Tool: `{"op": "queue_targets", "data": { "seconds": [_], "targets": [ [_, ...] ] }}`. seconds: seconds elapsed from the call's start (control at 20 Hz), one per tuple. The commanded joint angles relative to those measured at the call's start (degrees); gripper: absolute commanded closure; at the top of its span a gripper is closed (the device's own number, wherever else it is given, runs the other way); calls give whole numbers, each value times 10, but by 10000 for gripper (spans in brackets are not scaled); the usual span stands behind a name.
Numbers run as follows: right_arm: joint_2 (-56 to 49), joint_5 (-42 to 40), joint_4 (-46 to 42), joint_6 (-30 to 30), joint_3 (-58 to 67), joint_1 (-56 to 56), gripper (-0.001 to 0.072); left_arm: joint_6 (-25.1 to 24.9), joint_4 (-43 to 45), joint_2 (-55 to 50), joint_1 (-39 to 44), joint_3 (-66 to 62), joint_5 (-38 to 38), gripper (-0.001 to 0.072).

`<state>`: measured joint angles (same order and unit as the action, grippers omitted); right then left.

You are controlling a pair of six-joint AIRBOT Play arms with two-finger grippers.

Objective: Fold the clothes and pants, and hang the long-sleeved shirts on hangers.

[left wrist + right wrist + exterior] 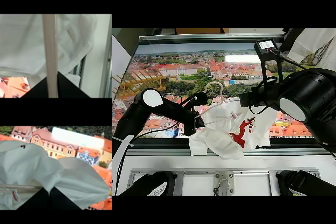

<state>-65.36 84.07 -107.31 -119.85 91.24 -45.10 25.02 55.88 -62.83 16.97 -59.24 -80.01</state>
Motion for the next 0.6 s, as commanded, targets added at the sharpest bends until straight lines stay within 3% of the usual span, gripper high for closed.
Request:
{"op": "queue_targets", "data": {
  "seconds": [0.0, 0.25, 0.55],
  "targets": [
    [-1, -59, 51, -2, 0, -1, 694, -1, 0, 0, 8, 4, 5, 689],
    [-16, -125, 166, 31, 0, -2, 694, -1, 0, 0, 8, 4, 6, 689],
    [-38, -158, 176, 38, 0, -46, 693, -1, -1, 0, 8, 4, 5, 689]
  ]
}}
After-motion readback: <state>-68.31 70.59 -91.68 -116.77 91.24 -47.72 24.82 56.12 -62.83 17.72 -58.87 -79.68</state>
